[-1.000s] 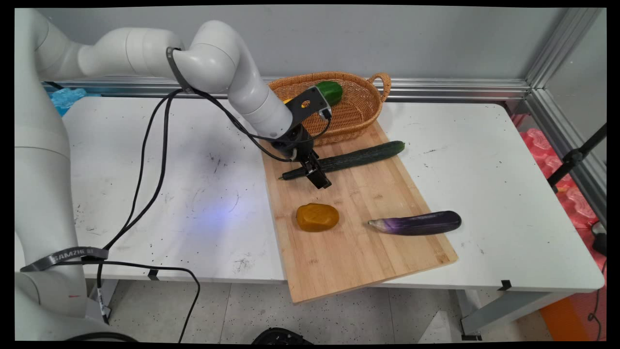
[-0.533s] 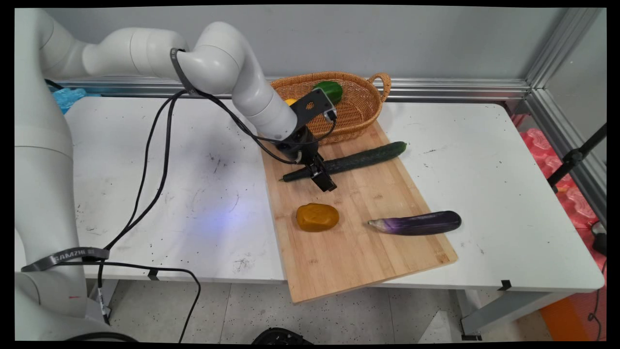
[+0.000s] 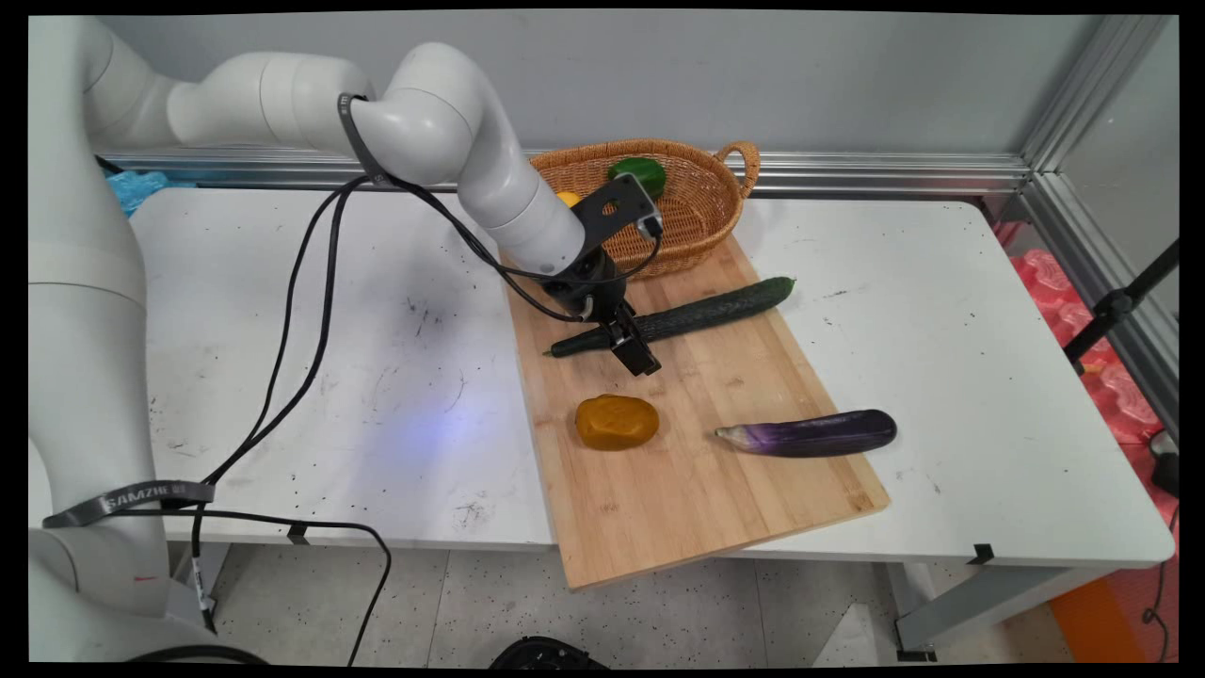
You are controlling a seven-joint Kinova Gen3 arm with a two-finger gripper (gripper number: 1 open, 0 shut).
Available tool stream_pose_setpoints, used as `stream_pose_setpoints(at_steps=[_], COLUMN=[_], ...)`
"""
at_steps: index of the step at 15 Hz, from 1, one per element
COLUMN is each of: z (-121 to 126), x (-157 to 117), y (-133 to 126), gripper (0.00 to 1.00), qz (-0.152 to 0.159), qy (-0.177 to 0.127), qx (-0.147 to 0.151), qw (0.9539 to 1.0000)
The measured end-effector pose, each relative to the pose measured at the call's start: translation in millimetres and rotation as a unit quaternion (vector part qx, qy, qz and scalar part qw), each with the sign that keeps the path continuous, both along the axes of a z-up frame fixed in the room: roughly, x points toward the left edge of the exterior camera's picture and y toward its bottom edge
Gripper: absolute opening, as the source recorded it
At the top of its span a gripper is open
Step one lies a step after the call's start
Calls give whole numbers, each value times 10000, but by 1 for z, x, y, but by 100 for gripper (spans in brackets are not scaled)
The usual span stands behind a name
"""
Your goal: Pick up the cucumber from the cutting board
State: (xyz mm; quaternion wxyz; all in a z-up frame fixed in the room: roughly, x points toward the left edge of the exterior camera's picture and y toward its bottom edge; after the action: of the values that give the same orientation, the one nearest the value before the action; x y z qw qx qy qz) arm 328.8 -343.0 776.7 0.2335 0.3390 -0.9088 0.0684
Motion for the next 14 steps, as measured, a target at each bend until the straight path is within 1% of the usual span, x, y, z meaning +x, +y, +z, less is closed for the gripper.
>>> stream_pose_setpoints(at_steps=[8, 14], z=[-1, -3], x=[5, 7], y=[-5, -10], gripper=[100, 100], qz=[-204, -272], qy=[-191, -267], qx=[-86, -141], qw=[9996, 9992])
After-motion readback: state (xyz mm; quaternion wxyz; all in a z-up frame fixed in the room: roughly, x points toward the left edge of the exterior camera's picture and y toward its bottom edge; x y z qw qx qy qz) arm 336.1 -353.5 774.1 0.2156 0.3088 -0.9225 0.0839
